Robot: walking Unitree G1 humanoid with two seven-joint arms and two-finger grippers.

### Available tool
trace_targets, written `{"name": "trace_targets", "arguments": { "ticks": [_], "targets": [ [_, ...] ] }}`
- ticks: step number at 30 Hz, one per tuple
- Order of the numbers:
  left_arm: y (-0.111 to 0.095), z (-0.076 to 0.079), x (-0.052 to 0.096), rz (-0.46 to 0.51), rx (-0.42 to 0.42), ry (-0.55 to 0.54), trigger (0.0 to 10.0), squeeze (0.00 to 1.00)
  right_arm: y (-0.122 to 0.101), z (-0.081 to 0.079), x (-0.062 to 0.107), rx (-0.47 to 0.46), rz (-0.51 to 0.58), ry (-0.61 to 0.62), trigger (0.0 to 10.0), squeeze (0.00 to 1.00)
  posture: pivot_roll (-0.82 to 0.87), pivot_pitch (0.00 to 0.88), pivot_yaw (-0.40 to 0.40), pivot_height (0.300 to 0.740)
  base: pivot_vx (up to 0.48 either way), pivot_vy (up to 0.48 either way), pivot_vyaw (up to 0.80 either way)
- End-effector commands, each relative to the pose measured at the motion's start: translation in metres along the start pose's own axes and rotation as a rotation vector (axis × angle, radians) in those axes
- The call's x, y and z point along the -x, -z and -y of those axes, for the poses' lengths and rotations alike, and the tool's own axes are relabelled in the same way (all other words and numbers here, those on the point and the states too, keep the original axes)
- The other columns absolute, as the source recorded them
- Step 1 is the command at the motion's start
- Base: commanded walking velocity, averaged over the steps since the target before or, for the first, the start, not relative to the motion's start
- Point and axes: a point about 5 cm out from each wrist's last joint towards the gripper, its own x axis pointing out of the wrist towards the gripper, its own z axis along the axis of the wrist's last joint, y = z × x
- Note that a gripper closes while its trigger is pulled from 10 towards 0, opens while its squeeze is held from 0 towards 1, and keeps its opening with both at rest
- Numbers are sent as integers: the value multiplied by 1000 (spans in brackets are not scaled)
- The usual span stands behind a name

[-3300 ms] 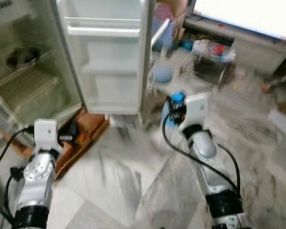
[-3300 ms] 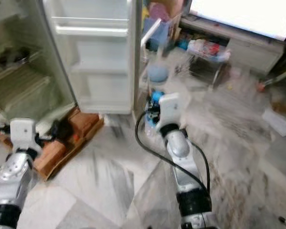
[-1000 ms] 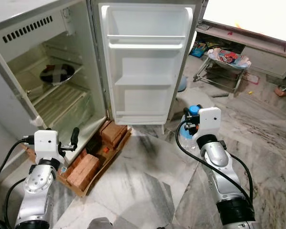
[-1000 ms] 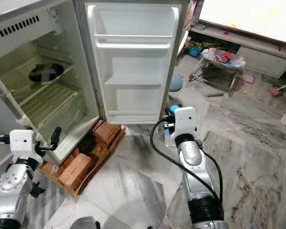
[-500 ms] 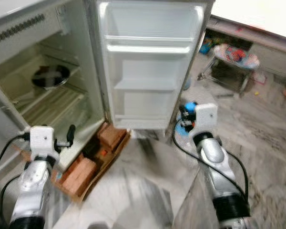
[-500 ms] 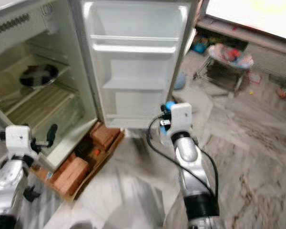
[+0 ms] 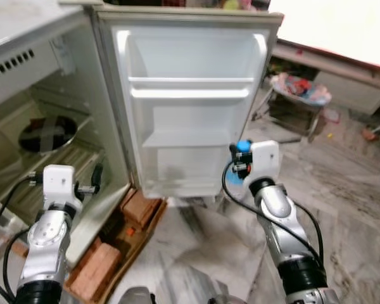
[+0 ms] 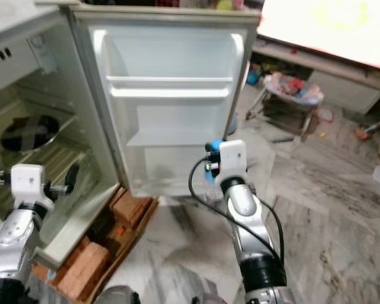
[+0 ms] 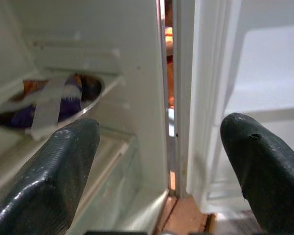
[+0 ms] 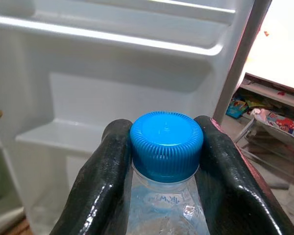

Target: Restocking fridge

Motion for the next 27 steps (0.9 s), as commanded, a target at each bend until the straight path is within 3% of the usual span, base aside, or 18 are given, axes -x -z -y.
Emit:
{"name": "trace_targets", "arguments": {
  "ticks": [1,27],
  "targets": [
    [0,4,-1,-4,3,7,10000,0,-2,14,2,16,11,38,10000,0,113,0,-58,740,285,386,0],
    [-6,11,-5,34,-38,34,10000,0,0,15,-1,20,10,52,10000,0,117,0,-35,740,10,16,0]
  ]
}}
